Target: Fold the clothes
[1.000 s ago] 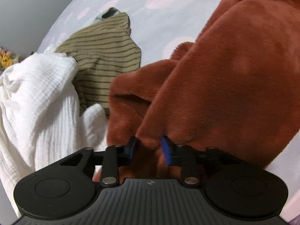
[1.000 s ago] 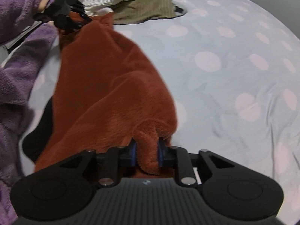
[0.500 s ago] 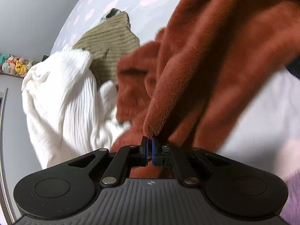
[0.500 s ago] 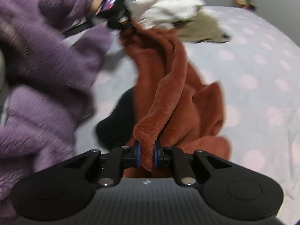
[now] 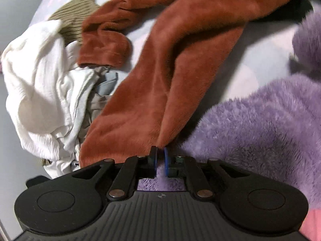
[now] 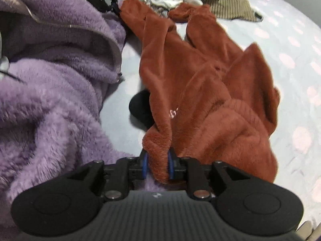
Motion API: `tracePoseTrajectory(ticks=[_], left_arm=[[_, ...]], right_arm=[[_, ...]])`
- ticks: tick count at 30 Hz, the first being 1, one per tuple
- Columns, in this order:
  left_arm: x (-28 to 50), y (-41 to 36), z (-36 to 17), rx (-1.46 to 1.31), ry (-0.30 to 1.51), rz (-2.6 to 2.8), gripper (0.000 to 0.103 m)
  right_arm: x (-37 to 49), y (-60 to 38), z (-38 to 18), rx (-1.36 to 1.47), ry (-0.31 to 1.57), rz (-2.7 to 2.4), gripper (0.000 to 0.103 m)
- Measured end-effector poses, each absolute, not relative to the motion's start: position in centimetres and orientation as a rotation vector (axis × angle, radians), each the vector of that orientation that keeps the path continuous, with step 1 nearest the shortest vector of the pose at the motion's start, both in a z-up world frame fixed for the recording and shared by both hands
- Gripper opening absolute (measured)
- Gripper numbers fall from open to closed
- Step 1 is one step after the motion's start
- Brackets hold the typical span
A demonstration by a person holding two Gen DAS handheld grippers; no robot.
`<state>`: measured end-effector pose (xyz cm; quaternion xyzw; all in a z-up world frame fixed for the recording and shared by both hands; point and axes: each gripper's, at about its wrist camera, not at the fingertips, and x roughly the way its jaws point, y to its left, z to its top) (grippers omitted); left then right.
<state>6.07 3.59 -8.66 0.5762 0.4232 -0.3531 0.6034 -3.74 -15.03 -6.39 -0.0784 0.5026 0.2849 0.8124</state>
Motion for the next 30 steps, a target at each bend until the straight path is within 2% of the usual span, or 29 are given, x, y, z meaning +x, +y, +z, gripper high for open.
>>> tracePoseTrajectory(ticks=[2,4,11,17,20,26,30], left_arm=[[6.9,3.9,-7.5,1.266,0.948,-0.799,0.016],[7.9,3.7,-6.1,1.175,0.927,-0.796,0.021],[13.3,1.4,-2.5,0.879,0.818,-0.741,0.041],[17.6,-2.6,-4.8,0.845,0.762,-0.668,0.041],[19.9,-4.5,-6.8,0.850,0.754,-0.627,0.041],[24.0,-7.1,-11.2,0.851,0.794,-0.584,0.042],[25.6,-7.6,-13.5,0.818,0.833,-0.602,0.051]], right_arm=[[-3.3,-15.5,-5.1,-0.163,1.032,0.589,0.029],[-2.9,-15.8,-3.3,-0.143,0.979,0.557,0.040],[0.9,-16.1,0.1,-0.131,0.861,0.407,0.045],[6.2,-16.0,-1.6,-0.133,0.898,0.281,0.046],[8.3,-17.0,-2.5,-0.107,0.899,0.245,0.050],[12.9,-20.1,-6.1,-0.041,0.982,0.144,0.051],[14.2,-23.2,-8.4,0.103,1.026,0.079,0.051]])
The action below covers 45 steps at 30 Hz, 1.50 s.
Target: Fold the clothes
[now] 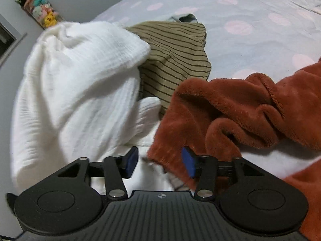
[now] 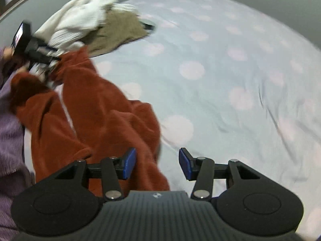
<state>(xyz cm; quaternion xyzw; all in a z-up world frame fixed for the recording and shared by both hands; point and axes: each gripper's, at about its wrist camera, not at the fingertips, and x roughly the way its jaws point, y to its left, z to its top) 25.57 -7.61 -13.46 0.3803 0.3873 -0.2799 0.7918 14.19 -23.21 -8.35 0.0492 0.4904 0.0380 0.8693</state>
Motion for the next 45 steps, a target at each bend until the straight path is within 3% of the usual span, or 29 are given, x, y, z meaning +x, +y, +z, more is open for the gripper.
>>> tracePoseTrajectory(ticks=[5,10,13,14,18,21,37,45], left_arm=[[27.1,-8.9,-16.2,0.826,0.873,-0.577,0.051],[27.8,-9.8,-17.7,0.763,0.884,-0.491,0.054],[27.4,-9.9,-17.7,0.746,0.884,-0.459,0.047],[27.2,-9.9,-17.6,0.736,0.888,-0.454,0.040],[26.3,-9.9,-16.7,0.740,0.876,-0.414,0.017],[25.7,-10.1,-15.2,0.735,0.859,-0.381,0.012],[23.8,-9.9,0.6,0.650,0.476,-0.180,0.010],[24.5,-11.9,4.7,0.615,0.398,-0.173,0.010]], right_arm=[[14.1,-24.8,-10.1,0.166,1.059,0.061,0.051],[13.5,-26.4,-12.2,0.293,1.074,0.044,0.061],[13.0,-26.7,-13.9,0.440,1.084,0.070,0.060],[12.9,-26.3,-14.5,0.479,1.091,0.092,0.058],[11.9,-23.1,-14.9,0.444,1.098,0.168,0.019],[11.0,-22.0,-13.4,0.372,1.064,0.133,0.014],[0.2,-32.7,1.1,0.225,0.599,-0.464,0.010],[1.4,-37.0,4.3,0.138,0.507,-0.667,0.010]])
